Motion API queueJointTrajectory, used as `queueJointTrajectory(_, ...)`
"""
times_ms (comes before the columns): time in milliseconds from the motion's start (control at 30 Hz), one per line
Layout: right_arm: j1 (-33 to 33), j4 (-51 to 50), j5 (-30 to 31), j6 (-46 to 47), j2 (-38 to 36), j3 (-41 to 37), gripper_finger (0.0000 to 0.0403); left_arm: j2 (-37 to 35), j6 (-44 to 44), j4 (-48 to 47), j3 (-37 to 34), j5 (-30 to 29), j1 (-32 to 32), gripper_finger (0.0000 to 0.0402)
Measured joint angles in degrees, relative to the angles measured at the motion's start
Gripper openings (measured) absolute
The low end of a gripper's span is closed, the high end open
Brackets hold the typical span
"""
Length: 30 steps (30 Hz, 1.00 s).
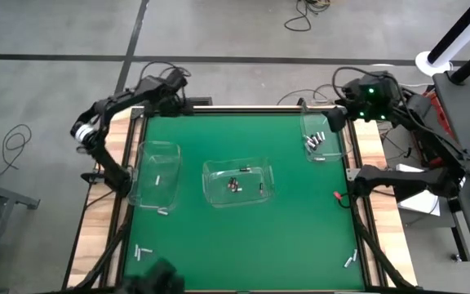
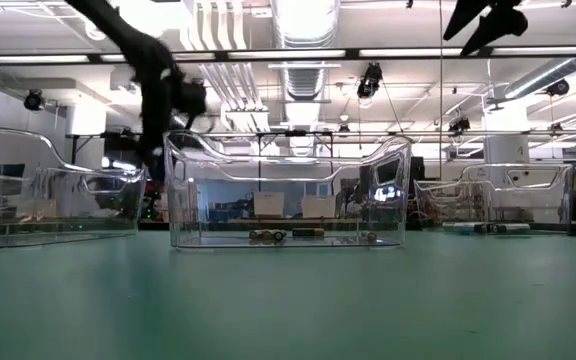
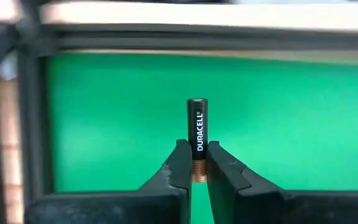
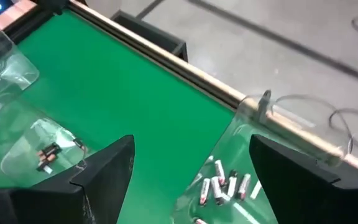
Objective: Sort batteries
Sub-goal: Put the black battery into the bottom right transparent bin
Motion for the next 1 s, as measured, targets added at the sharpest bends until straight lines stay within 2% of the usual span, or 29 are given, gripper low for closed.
queueJointTrajectory(100, 0.0, 0.3, 0.0, -3.8, -1.1, -0.3, 0.0299, -5.3, -1.0, -0.5, 0.0, 0.0, -8.5, 0.0008)
queueJointTrajectory(267, 0.0, 1.6, -0.1, -12.4, -1.3, -1.4, 0.0288, -11.2, -16.0, 1.5, 0.1, -0.5, -25.5, 0.0007)
queueJointTrajectory(467, 0.0, 8.1, -0.9, -15.5, -1.0, -4.7, 0.0274, -11.3, -41.6, 2.1, 0.9, -5.0, -44.5, 0.0007)
queueJointTrajectory(567, 0.0, 10.3, -6.7, -11.6, -0.9, -5.6, 0.0267, -9.0, -48.4, 2.1, 4.1, -9.2, -51.6, 0.0007)
queueJointTrajectory(700, 0.4, 10.6, -13.6, -8.0, -1.0, -5.7, 0.0257, -3.6, -52.9, 0.0, 9.9, -11.8, -56.5, 0.0007)
queueJointTrajectory(867, 3.6, 10.5, -14.2, -8.0, -2.6, -5.7, 0.0243, 6.3, -56.5, -0.7, 15.4, -11.0, -57.9, 0.0007)
queueJointTrajectory(1000, 9.1, 11.2, -14.2, -1.1, -4.7, -5.7, 0.0232, 13.9, -55.3, -0.8, 20.5, -6.8, -57.9, 0.0013)
